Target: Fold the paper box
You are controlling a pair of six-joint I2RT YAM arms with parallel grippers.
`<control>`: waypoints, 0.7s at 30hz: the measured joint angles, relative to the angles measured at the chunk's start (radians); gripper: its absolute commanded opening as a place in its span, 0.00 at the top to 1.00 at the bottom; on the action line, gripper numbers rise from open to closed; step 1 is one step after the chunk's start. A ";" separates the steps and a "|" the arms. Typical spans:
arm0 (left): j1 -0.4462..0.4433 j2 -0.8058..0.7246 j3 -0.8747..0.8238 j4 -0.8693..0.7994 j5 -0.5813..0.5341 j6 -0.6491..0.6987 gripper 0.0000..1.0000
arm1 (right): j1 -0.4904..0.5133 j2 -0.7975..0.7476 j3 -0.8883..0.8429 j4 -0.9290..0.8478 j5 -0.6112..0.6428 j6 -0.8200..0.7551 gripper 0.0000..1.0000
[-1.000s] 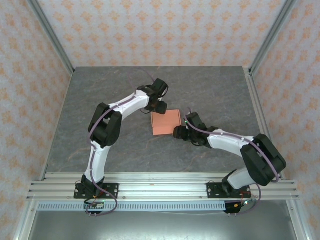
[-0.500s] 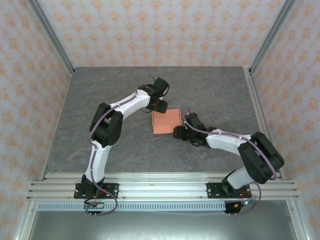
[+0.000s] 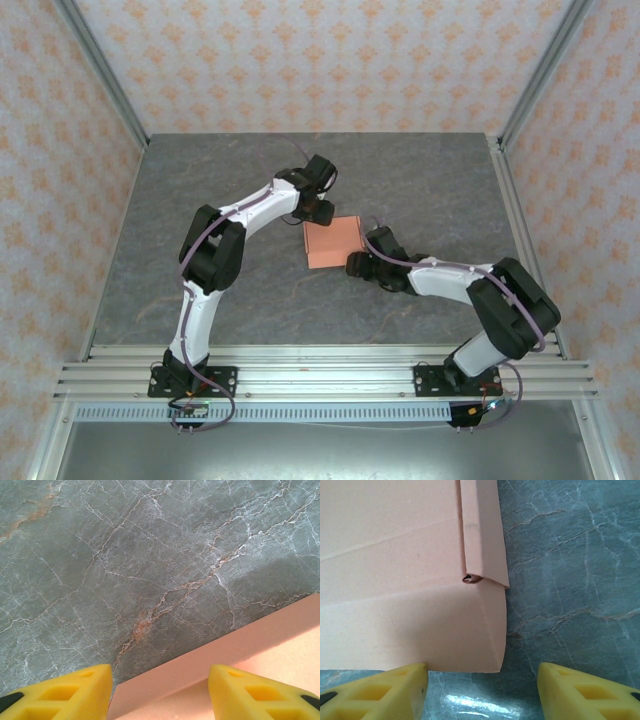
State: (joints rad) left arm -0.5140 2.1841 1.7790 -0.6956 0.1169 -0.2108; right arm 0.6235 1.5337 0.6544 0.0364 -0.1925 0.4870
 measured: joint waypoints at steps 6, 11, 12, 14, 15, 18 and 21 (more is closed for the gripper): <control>0.000 0.003 0.001 0.003 0.007 0.000 0.50 | 0.003 0.010 0.002 0.010 0.015 0.000 0.41; 0.000 0.010 0.008 0.004 0.011 0.000 0.53 | 0.004 0.025 0.013 0.014 0.028 0.000 0.42; 0.000 0.011 0.009 0.005 0.013 0.000 0.53 | 0.004 0.029 0.014 0.017 0.031 0.000 0.43; 0.000 0.012 0.012 0.004 0.015 0.000 0.54 | 0.005 0.034 0.017 0.020 0.037 0.000 0.43; 0.002 0.013 0.012 0.004 0.016 0.000 0.54 | 0.005 0.036 0.018 0.022 0.040 0.000 0.44; 0.005 0.015 0.014 0.005 0.026 0.001 0.56 | 0.005 0.046 0.026 0.023 0.047 0.000 0.44; 0.006 0.016 0.014 0.007 0.034 0.003 0.56 | 0.009 0.052 0.028 0.026 0.059 0.000 0.46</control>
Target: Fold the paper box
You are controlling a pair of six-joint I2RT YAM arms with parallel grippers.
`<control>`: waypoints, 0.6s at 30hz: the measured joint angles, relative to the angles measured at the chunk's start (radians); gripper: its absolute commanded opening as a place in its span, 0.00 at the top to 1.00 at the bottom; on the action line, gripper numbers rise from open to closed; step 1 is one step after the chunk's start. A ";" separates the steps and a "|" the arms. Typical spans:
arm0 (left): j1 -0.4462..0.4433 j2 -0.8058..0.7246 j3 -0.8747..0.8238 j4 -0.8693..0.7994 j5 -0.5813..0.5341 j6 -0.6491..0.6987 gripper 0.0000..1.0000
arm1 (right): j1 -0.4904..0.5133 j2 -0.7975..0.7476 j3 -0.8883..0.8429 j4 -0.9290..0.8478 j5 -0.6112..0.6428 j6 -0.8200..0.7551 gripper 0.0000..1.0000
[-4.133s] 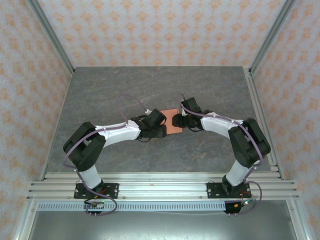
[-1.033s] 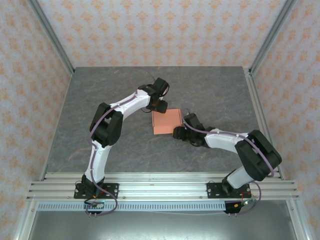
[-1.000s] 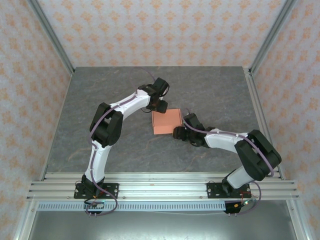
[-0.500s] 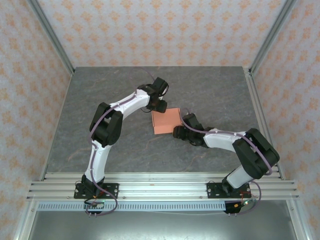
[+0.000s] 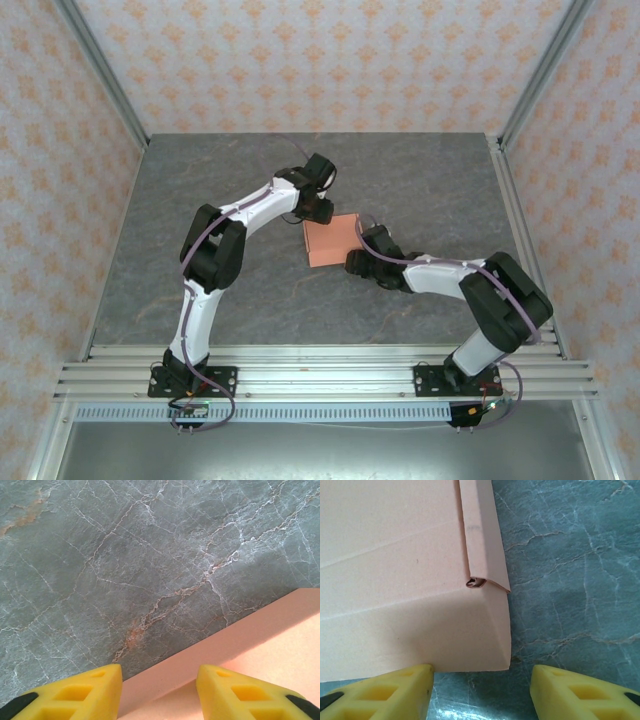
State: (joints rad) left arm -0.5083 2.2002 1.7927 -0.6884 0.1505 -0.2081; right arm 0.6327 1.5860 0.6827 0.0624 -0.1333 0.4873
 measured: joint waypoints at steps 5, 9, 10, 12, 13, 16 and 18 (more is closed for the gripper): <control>0.000 0.005 0.007 0.000 0.003 0.001 0.59 | 0.002 0.010 0.001 0.014 0.015 0.003 0.47; 0.001 0.011 0.014 0.000 0.008 0.001 0.60 | 0.002 0.023 0.006 0.027 0.025 0.007 0.47; 0.001 0.013 0.017 0.000 0.009 0.001 0.60 | 0.002 0.025 0.006 0.029 0.027 0.008 0.47; 0.001 0.017 0.022 0.000 0.011 0.001 0.60 | 0.004 0.031 0.010 0.032 0.034 0.010 0.48; 0.001 0.019 0.025 0.000 0.011 0.001 0.60 | 0.005 0.035 0.012 0.034 0.038 0.011 0.48; 0.002 0.023 0.028 0.000 0.018 0.002 0.60 | 0.006 0.043 0.018 0.037 0.049 0.013 0.48; 0.005 0.026 0.031 0.001 0.024 0.002 0.62 | 0.008 0.049 0.019 0.041 0.055 0.018 0.48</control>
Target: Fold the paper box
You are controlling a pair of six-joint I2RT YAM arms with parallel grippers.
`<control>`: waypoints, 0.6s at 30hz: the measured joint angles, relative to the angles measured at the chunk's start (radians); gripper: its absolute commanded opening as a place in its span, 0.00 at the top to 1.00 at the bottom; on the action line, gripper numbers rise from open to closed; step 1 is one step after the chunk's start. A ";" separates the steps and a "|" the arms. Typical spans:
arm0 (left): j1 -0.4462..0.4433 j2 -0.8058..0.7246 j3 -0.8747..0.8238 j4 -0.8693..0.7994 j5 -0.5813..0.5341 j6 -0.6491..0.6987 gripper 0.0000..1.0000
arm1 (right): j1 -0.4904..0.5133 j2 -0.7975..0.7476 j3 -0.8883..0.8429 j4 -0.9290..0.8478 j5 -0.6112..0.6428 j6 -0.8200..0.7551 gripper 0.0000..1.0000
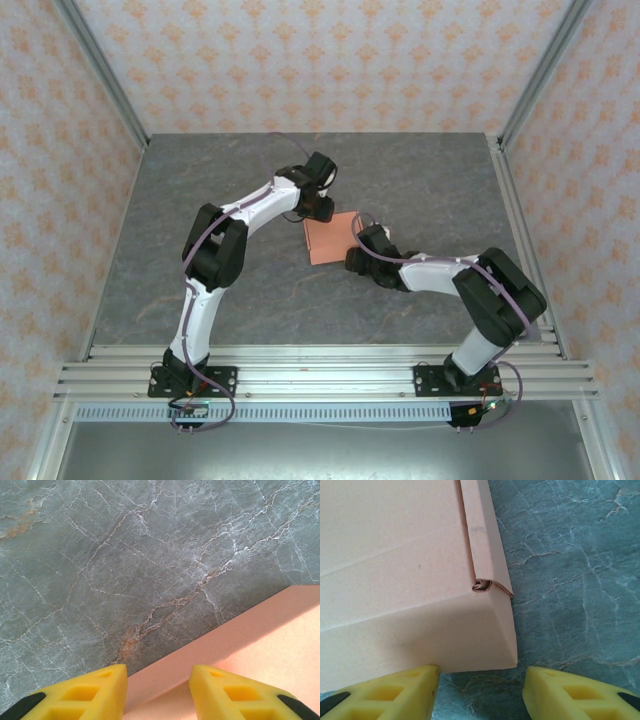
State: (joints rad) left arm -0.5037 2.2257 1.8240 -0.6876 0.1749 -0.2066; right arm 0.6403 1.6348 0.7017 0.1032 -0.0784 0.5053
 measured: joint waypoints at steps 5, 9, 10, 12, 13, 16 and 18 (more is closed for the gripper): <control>0.003 0.005 0.008 0.003 0.008 0.000 0.63 | 0.004 0.013 0.003 0.013 0.020 0.016 0.50; 0.003 0.009 0.013 0.003 0.010 0.006 0.65 | 0.008 0.025 0.004 0.031 0.039 0.027 0.51; 0.003 0.012 0.016 0.003 0.009 0.007 0.65 | 0.008 0.030 0.006 0.037 0.043 0.029 0.52; 0.003 0.016 0.021 0.003 0.009 0.008 0.65 | 0.009 0.040 0.006 0.057 0.054 0.034 0.53; 0.004 0.018 0.022 0.005 0.009 0.008 0.66 | 0.010 0.049 0.006 0.071 0.057 0.035 0.54; 0.011 0.022 0.027 0.014 0.007 0.015 0.66 | 0.009 0.082 0.006 0.159 0.079 0.040 0.55; 0.019 0.023 0.027 0.022 0.004 0.018 0.66 | 0.009 0.101 0.002 0.224 0.097 0.046 0.55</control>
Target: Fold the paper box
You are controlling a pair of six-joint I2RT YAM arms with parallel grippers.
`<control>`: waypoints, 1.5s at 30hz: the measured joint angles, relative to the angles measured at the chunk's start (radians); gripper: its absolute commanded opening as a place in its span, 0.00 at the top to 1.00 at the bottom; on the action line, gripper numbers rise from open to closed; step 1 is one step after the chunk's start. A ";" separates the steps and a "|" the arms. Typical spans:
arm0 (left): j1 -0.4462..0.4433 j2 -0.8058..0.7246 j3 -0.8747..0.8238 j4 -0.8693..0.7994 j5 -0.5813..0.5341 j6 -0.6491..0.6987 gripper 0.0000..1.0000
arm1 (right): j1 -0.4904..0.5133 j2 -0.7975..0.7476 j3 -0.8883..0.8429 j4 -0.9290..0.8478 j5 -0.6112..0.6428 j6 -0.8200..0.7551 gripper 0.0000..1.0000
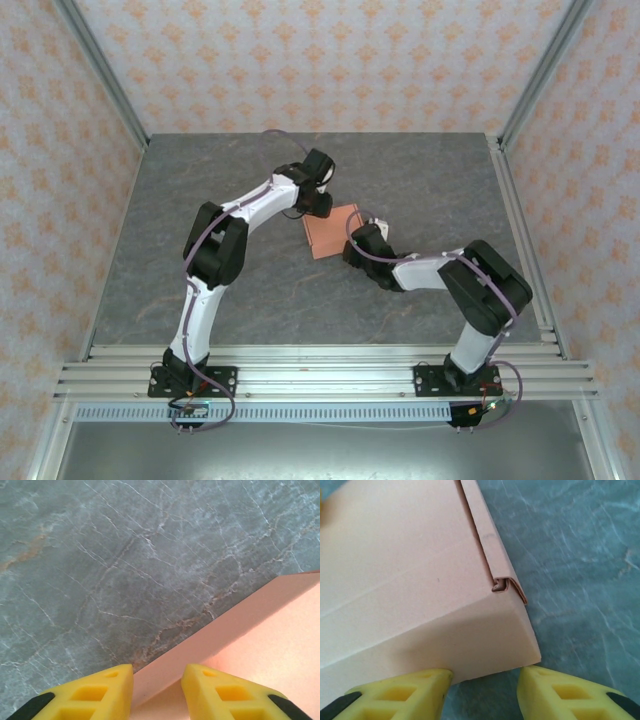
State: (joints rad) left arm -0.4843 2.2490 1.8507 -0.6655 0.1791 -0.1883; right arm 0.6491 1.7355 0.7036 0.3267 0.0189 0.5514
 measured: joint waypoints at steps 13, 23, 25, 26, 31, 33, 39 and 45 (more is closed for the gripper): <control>0.022 0.002 0.000 0.011 -0.027 0.004 0.67 | -0.010 0.093 0.007 0.243 0.063 0.069 0.56; 0.008 -0.011 0.000 -0.016 -0.076 -0.031 0.57 | -0.017 0.038 -0.039 0.218 0.051 0.115 0.55; -0.003 -0.013 0.000 -0.027 -0.086 -0.041 0.56 | -0.017 0.015 -0.051 0.194 0.048 0.121 0.55; -0.007 -0.014 0.003 -0.033 -0.089 -0.047 0.56 | -0.017 0.007 -0.055 0.184 0.048 0.121 0.55; -0.013 -0.014 0.019 -0.057 -0.091 -0.073 0.53 | -0.017 -0.019 -0.059 0.136 0.041 0.121 0.55; -0.013 -0.014 0.024 -0.062 -0.090 -0.083 0.53 | -0.017 -0.022 -0.059 0.124 0.038 0.121 0.55; -0.005 -0.014 0.048 -0.051 -0.056 -0.134 0.57 | -0.017 -0.026 -0.058 0.109 0.037 0.121 0.55; 0.007 0.042 0.135 -0.049 -0.052 -0.175 0.62 | -0.017 -0.026 -0.056 0.104 0.033 0.121 0.57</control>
State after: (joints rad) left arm -0.4774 2.2913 1.9854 -0.7143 0.1272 -0.3634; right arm 0.6319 1.7100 0.6472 0.4309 0.0521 0.6727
